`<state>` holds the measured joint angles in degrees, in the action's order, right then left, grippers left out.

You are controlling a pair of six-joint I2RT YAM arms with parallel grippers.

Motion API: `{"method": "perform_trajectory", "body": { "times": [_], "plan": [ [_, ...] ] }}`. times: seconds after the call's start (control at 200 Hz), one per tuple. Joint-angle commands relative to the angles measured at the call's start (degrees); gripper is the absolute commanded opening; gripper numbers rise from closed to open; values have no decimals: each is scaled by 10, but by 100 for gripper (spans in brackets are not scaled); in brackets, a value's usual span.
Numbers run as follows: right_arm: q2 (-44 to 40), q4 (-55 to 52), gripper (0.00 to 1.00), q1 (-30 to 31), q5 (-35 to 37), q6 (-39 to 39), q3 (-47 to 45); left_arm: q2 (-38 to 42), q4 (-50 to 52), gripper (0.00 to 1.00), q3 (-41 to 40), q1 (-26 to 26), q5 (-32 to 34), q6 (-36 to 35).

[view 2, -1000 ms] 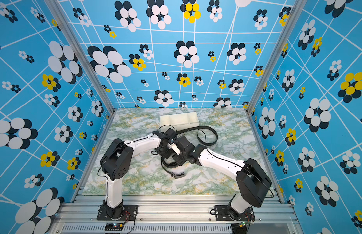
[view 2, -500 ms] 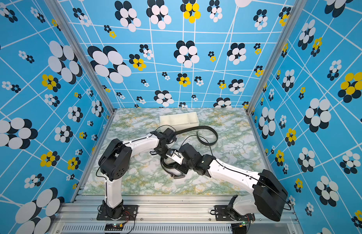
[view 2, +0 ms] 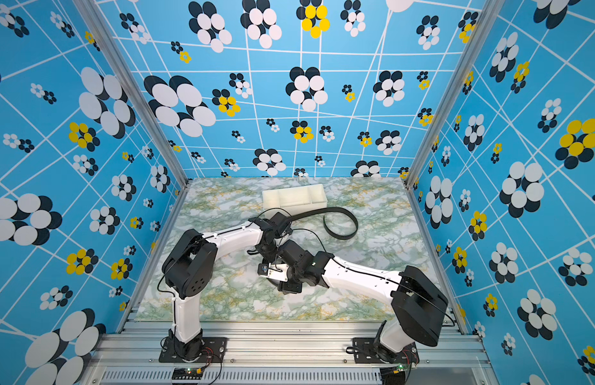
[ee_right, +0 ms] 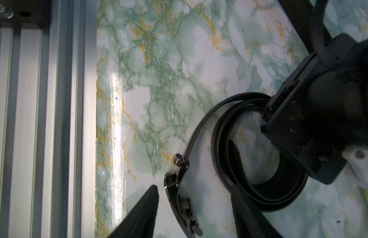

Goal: Place the belts into the storage roll
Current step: Roll the belt at the center of the board.

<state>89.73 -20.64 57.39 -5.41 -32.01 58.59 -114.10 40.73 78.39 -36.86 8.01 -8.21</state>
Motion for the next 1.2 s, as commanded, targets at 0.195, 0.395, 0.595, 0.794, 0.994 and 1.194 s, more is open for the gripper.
{"method": "perform_trajectory", "body": {
  "times": [0.195,0.395,0.595,0.794,0.994,1.194],
  "plan": [
    [71,1,61,1,50,17,52,-20,55,0,-31,-5,21,-8],
    [91,-4,62,1,63,46,78,-19,48,0,-39,-5,17,-5],
    [141,-57,63,-3,-8,37,109,-28,51,0,-33,-5,16,-8],
    [166,-82,62,-15,-4,46,125,-31,54,0,-29,-6,28,-20],
    [177,-121,64,-18,24,48,150,-35,50,0,-27,-9,30,-21],
    [200,-124,63,-17,36,71,167,-38,53,0,-23,-10,27,-14]
  ]
}}
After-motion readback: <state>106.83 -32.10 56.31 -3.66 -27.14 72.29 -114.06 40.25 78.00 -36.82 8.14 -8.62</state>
